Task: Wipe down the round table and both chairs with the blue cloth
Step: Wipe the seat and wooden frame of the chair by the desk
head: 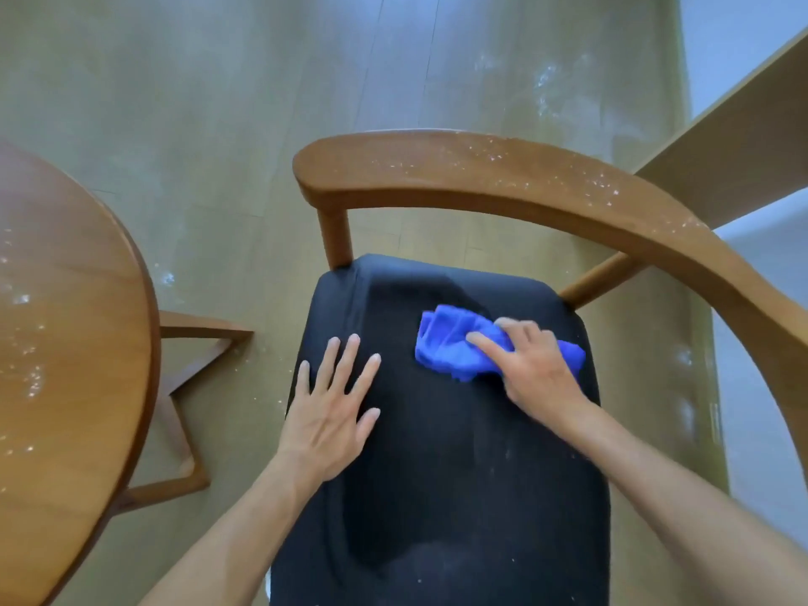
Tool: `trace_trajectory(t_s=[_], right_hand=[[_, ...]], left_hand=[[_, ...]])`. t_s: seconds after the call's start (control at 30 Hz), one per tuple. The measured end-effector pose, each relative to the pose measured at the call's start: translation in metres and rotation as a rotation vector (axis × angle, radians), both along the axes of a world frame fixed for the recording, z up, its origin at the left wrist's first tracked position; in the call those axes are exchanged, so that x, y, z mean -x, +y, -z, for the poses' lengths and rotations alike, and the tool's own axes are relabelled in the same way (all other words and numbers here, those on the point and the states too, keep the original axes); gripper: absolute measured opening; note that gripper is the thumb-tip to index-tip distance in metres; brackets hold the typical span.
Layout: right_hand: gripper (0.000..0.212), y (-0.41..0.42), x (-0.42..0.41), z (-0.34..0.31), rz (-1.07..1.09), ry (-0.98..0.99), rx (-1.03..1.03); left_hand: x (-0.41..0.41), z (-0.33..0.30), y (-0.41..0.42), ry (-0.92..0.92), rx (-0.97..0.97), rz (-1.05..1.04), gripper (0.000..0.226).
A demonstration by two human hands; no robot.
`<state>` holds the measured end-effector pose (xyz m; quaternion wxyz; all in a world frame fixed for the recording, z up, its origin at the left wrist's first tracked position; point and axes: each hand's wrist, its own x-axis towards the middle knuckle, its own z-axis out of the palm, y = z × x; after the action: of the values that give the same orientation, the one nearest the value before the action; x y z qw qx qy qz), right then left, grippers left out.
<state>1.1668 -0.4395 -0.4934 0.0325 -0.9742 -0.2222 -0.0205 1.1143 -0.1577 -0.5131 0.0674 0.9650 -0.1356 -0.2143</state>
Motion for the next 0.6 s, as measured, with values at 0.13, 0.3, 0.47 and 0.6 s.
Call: trace_trajectory(t_s=[0.13, 0.3, 0.47, 0.6], right_hand=[[0.053, -0.003, -0.044, 0.014, 0.405, 0.144, -0.023], [0.054, 0.026, 0.088, 0.015, 0.161, 0.096, -0.084], [0.041, 0.005, 0.188, 0.011, -0.352, 0.196, -0.045], [0.045, -0.033, 0.094, 0.010, -0.436, 0.053, 0.057]], left_hand=[[0.004, 0.015, 0.001, -0.008, -0.057, 0.027, 0.070], [0.002, 0.008, -0.002, 0.016, -0.080, 0.025, 0.067], [-0.001, -0.005, -0.005, 0.015, -0.098, 0.040, 0.071], [-0.001, -0.002, -0.006, -0.010, -0.083, 0.046, 0.073]])
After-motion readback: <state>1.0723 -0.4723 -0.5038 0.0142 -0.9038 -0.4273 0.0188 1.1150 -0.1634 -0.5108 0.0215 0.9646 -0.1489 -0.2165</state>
